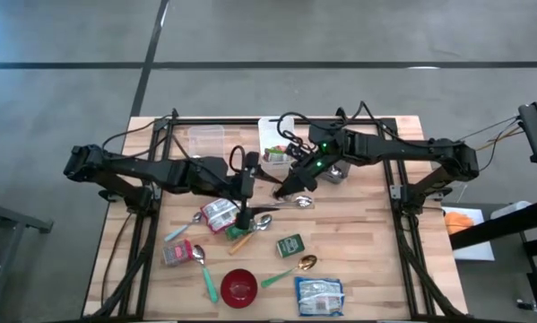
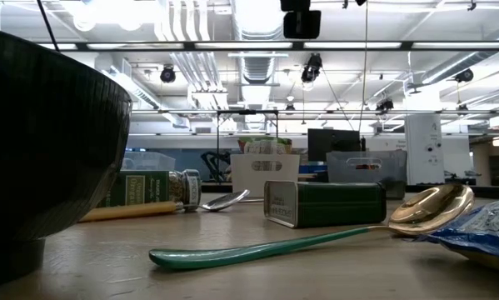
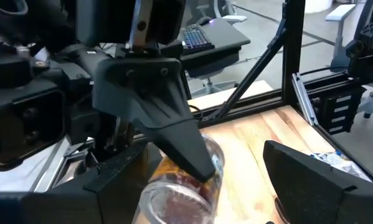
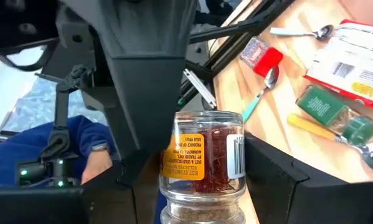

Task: Pick & Place Food Item
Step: Put the brown seasoning bottle into the transparent bin

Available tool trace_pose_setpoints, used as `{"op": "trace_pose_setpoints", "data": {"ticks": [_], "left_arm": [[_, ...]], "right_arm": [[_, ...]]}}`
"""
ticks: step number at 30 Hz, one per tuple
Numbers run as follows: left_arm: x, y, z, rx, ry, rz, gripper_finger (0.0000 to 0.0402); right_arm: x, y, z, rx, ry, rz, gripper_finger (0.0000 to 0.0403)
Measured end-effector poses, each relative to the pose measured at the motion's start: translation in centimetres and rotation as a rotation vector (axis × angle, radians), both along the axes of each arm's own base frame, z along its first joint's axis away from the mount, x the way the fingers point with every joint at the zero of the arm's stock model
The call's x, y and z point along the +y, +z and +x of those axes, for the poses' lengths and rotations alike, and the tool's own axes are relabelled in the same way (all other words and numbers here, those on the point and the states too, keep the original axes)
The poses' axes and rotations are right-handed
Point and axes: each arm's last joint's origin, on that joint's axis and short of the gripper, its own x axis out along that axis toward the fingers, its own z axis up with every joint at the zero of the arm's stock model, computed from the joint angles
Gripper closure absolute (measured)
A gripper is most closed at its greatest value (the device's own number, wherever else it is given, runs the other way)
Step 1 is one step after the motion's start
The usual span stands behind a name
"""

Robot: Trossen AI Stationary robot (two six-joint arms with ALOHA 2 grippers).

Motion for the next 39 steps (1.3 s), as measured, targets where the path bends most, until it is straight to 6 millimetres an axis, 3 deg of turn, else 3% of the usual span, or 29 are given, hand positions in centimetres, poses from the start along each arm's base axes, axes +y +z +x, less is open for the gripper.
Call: {"op": "trace_pose_setpoints", "data": {"ticks": [14,32,39], "left_arm": [[-0.1,-0.1,0.0,0.003,-0.043,0.008,0.0081],[-0.2,0.1,0.0,-0.022,-0.102,0.017,0.0083],[-0.2,0.1,0.0,-0.026,-0.122,0.032,0.0144]], "right_arm": [[1.6,1.7,0.1,-0.049,0.081,0.011,0.022],[2.3,1.6,0.1,-0.037,0.097,0.023,0.022],[2.3,1.7,0.1,-0.042,0.096,0.025,0.022]]}}
